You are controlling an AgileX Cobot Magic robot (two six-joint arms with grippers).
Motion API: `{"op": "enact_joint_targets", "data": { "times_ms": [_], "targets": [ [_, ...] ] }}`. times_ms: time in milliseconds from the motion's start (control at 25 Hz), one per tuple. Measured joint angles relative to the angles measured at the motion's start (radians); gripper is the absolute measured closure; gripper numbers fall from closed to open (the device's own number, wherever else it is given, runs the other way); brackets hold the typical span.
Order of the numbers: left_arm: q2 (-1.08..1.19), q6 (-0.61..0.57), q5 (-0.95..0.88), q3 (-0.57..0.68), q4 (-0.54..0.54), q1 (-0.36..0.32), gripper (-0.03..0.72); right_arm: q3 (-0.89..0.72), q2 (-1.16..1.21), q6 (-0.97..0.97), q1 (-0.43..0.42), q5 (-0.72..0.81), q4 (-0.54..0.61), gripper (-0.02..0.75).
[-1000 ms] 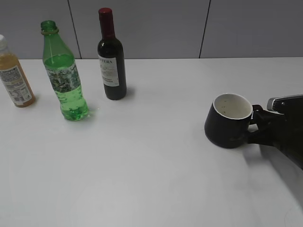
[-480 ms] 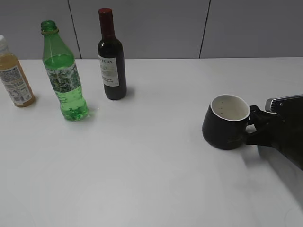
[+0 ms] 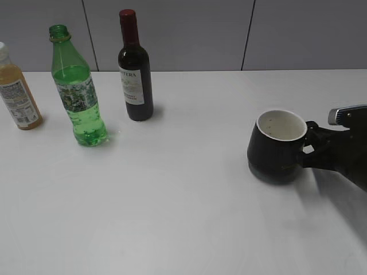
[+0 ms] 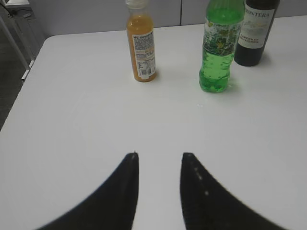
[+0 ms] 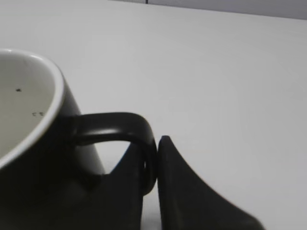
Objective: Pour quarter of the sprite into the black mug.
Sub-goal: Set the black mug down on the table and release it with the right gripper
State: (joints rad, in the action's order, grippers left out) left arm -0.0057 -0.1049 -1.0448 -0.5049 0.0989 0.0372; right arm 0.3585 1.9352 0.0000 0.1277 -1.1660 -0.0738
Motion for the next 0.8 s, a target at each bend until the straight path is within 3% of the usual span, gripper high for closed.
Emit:
{"op": "enact_joint_targets", "data": {
  "times_ms": [320, 520, 800],
  "targets": [
    [0.000, 0.000, 0.000, 0.000, 0.000, 0.000, 0.452, 0.000, -0.062, 0.088, 0.000, 0.001, -0.157, 0.700],
    [0.000, 0.000, 0.000, 0.000, 0.000, 0.000, 0.452, 0.000, -0.083, 0.092, 0.000, 0.003, -0.195, 0.700],
    [0.000, 0.000, 0.000, 0.000, 0.000, 0.000, 0.452, 0.025, -0.084, 0.129, 0.025, 0.007, -0.398, 0.700]
  ]
}}
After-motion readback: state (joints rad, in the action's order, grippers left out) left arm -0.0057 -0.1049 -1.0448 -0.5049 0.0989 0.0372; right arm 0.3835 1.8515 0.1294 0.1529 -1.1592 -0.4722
